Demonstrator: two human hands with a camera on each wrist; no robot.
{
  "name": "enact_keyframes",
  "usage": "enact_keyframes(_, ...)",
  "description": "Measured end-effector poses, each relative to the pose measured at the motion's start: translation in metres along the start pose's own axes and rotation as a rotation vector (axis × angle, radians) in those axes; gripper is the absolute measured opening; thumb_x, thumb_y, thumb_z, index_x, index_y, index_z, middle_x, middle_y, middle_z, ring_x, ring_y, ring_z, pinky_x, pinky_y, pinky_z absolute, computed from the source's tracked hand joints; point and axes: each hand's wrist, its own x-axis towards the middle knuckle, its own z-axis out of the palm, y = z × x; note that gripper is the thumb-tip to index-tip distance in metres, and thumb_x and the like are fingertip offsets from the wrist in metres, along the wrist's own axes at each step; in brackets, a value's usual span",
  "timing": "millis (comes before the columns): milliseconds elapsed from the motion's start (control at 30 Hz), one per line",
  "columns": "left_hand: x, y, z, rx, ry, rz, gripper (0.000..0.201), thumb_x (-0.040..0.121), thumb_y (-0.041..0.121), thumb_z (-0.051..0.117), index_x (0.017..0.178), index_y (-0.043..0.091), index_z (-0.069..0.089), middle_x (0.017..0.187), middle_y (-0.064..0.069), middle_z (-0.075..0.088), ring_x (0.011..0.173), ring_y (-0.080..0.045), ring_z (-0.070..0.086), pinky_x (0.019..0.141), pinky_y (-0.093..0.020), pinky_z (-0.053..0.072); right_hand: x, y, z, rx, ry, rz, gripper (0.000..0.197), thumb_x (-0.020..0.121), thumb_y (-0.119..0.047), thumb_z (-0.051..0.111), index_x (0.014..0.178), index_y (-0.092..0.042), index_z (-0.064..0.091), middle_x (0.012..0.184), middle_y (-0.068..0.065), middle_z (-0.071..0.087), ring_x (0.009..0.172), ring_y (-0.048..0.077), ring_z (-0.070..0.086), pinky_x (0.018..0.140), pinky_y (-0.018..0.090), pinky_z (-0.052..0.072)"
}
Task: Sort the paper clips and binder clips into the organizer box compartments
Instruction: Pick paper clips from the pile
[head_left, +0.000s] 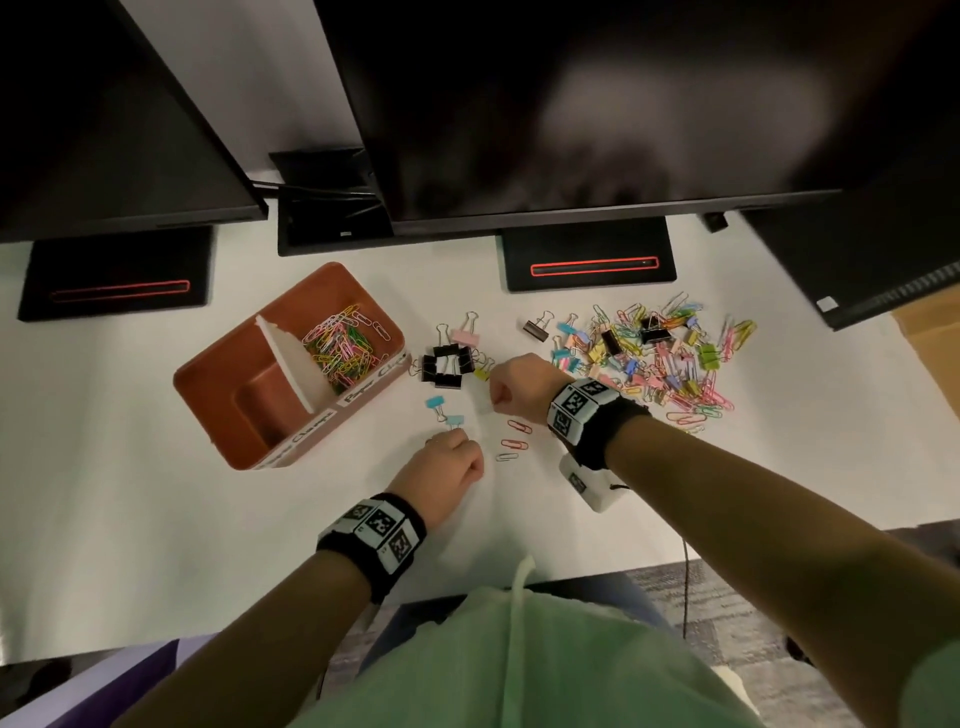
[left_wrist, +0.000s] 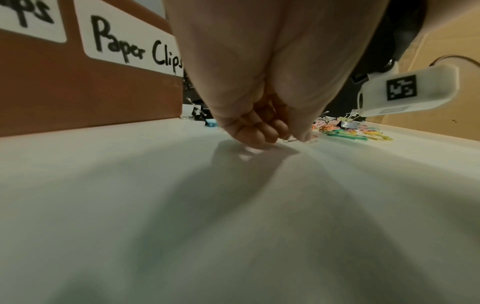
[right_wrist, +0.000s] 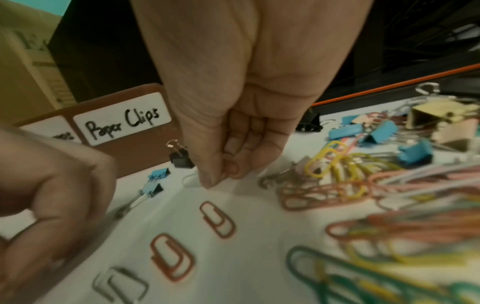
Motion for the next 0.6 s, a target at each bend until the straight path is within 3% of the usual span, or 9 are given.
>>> enact_keyframes(100,0.004,0.008,0.001,0.035,0.052,0.085,0.007,0.083,0.02,0.062,0.082,0.013,0.061,0.111,-0.001,0.051,0.102,-0.015,0.045,0.088,-0.028,0.042,-0.015,0.016,-0.012,0.098,0.07,-0.005,0.018,0.083,-0.01,0.062,0.102,-0.012,0.062,0.089,0.002,0.066,0.081,0.017,0.059,0.075,0.025,0.046)
enact_keyframes(167,0.01,0.016,0.001,0.08,0.057,0.112,0.009,0.079,0.023,0.066,0.076,0.015,0.062,0.127,-0.001,0.049,0.114,-0.02,0.044,0.094,-0.034,0.041,-0.032,0.03,-0.022,0.123,0.122,0.008,0.025,0.084,-0.011,0.062,0.109,-0.015,0.06,0.086,-0.001,0.064,0.077,0.014,0.057,0.078,0.028,0.05)
enact_keyframes(300,0.028,0.03,0.004,0.142,0.021,0.158,0.01,0.078,0.018,0.064,0.069,0.014,0.063,0.141,-0.005,0.042,0.123,-0.026,0.042,0.093,-0.041,0.042,-0.076,0.057,-0.028,0.092,0.021,0.035,0.029,0.086,-0.015,0.061,0.115,-0.017,0.057,0.087,-0.004,0.063,0.077,0.012,0.058,0.079,0.03,0.051)
enact_keyframes(433,0.043,0.034,0.009,0.128,-0.001,0.161,0.01,0.077,0.012,0.065,0.068,0.01,0.064,0.128,-0.007,0.054,0.11,-0.026,0.052,0.088,-0.039,0.047,-0.105,0.073,-0.006,0.061,-0.104,0.046,0.048,0.085,-0.013,0.063,0.129,-0.021,0.048,0.087,-0.002,0.062,0.078,0.015,0.057,0.081,0.031,0.05)
enact_keyframes(600,0.053,0.037,0.011,0.056,0.05,0.089,0.007,0.086,0.003,0.053,0.081,0.004,0.059,0.1,-0.008,0.057,0.09,-0.02,0.049,0.079,-0.031,0.043,-0.094,0.07,0.02,0.044,-0.025,0.055,0.056,0.085,-0.014,0.061,0.136,-0.021,0.039,0.106,0.01,0.068,0.096,0.028,0.063,0.083,0.035,0.049)
